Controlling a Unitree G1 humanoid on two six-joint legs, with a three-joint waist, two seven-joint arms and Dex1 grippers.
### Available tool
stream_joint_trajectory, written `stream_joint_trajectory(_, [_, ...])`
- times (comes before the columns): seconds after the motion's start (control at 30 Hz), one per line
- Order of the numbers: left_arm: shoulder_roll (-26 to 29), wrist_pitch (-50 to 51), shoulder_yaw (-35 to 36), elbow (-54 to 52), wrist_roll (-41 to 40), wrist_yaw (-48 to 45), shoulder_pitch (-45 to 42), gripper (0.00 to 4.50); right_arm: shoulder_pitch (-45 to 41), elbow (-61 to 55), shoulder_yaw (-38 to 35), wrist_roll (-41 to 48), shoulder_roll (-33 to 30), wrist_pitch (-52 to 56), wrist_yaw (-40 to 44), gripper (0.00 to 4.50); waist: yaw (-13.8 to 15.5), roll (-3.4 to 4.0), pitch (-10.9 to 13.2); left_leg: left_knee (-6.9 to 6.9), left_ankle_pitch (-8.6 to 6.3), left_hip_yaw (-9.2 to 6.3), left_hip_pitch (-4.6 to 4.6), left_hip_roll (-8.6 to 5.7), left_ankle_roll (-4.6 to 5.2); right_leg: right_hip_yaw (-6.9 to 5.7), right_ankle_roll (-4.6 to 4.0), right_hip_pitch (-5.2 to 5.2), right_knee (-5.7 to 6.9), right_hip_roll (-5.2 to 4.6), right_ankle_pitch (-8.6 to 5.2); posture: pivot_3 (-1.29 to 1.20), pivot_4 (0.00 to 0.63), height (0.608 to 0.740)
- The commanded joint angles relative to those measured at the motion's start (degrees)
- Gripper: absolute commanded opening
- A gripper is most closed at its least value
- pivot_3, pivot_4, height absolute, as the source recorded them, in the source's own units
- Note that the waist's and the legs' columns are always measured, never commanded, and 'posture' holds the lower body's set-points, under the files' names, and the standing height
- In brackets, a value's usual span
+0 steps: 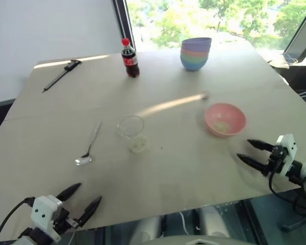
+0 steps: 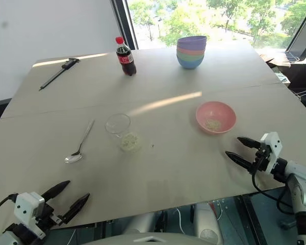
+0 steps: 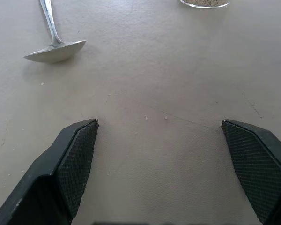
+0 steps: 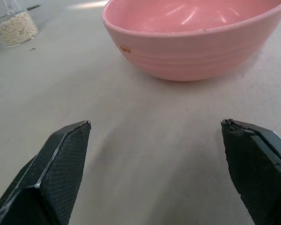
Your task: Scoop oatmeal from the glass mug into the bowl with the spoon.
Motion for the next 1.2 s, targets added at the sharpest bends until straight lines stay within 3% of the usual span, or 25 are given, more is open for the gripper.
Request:
stream_joint_trajectory(0.03, [0.24, 0.57, -1.85, -0.07, 1.44, 0.45, 0.62, 4.48, -0.25, 0.09, -0.84, 0.59, -0.63, -1.66, 1.09, 4.5, 0.0, 0.0, 0.0, 0.0, 0.0, 0.0, 0.0, 0.0, 0.0, 0.0, 0.0, 0.0, 0.0, 0.0, 0.0, 0.0, 0.15, 0.74])
stream_joint_trajectory(0.57, [2.6, 1.78, -2.95, 0.57, -0.02, 0.69, -1.81, 4.48, 0.6, -0.1, -0.11, 0.18, 0.2, -3.1, 0.25, 4.5, 0.09, -0.01, 0.02, 0.0, 0.0, -0.05, 0.0, 0.02, 0.0, -0.04, -0.01, 0.01, 0.0, 0.02, -0.01, 0.0, 0.15, 0.74])
stream_joint_trajectory(0.87, [4.22, 9.79, -3.84, -4.95, -5.11, -0.44, -0.15, 4.48, 0.55, -1.95, 0.32, 0.6, -1.53, -1.49, 1.5, 4.5, 0.03, -0.02, 0.03, 0.0, 0.0, -0.07, 0.0, 0.03, 0.0, -0.06, 0.0, 0.01, 0.0, 0.03, -0.01, 0.0, 0.15, 0.74])
stream_joint_trajectory(1.0, [5.54, 14.73, -4.3, -11.63, -7.93, -0.14, 1.27, 4.48, 0.97, -7.72, 2.5, 1.97, -4.03, 1.52, 4.55, 4.5, -0.05, -0.12, 0.15, 0.0, 0.0, -0.05, -0.03, 0.03, 0.0, -0.04, 0.0, -0.01, -0.01, 0.02, -0.01, 0.0, 0.15, 0.74])
stream_joint_trajectory(1.2, [4.23, 25.01, -4.06, -19.89, -10.25, 10.36, -1.48, 4.48, -0.66, -22.99, 7.89, 8.21, -4.84, 11.0, 4.98, 4.5, -0.01, -0.61, 0.49, 0.0, -0.01, -0.19, -0.05, 0.22, -0.02, -0.19, 0.01, -0.01, -0.02, 0.02, 0.0, 0.0, 0.15, 0.74])
